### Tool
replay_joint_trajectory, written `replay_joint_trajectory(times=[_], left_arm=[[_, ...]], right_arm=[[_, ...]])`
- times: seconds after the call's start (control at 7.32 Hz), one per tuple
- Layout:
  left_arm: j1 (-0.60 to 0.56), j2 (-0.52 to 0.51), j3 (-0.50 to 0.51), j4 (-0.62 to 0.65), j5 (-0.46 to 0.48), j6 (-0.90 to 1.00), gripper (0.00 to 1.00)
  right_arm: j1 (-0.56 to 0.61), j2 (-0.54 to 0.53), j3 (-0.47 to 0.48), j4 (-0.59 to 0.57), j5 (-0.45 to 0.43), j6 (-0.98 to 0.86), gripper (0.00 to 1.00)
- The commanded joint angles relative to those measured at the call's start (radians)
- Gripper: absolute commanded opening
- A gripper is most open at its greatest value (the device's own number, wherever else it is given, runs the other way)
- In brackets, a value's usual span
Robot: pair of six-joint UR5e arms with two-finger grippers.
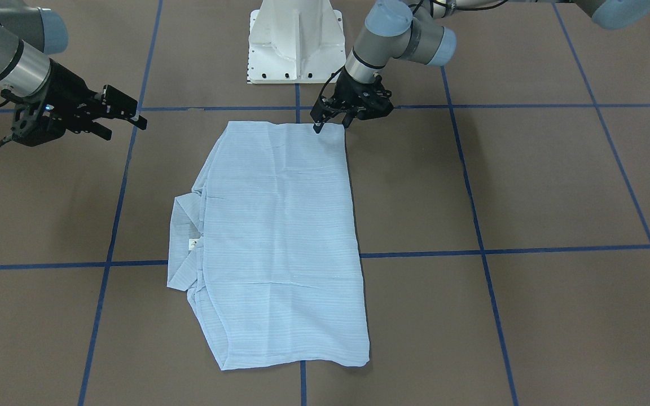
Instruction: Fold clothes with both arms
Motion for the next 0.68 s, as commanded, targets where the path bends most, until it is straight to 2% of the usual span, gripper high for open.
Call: replay_joint_trajectory(times=[0.0, 0.41, 0.55], left_arm=[[0.001, -0.003, -0.002, 0.024, 0.000, 0.001, 0.93], [0.001, -0.003, -0.001, 0.024, 0.000, 0.001, 0.91], [0.001, -0.006, -0.001, 0.024, 0.000, 0.001, 0.84]], right_arm=[[0.000, 0.000, 0.000, 0.000, 0.000, 0.000, 1.00], [0.002, -0.001, 0.000, 0.000, 0.000, 0.000, 1.00], [0.005, -0.001, 0.000, 0.000, 0.002, 0.000, 1.00]])
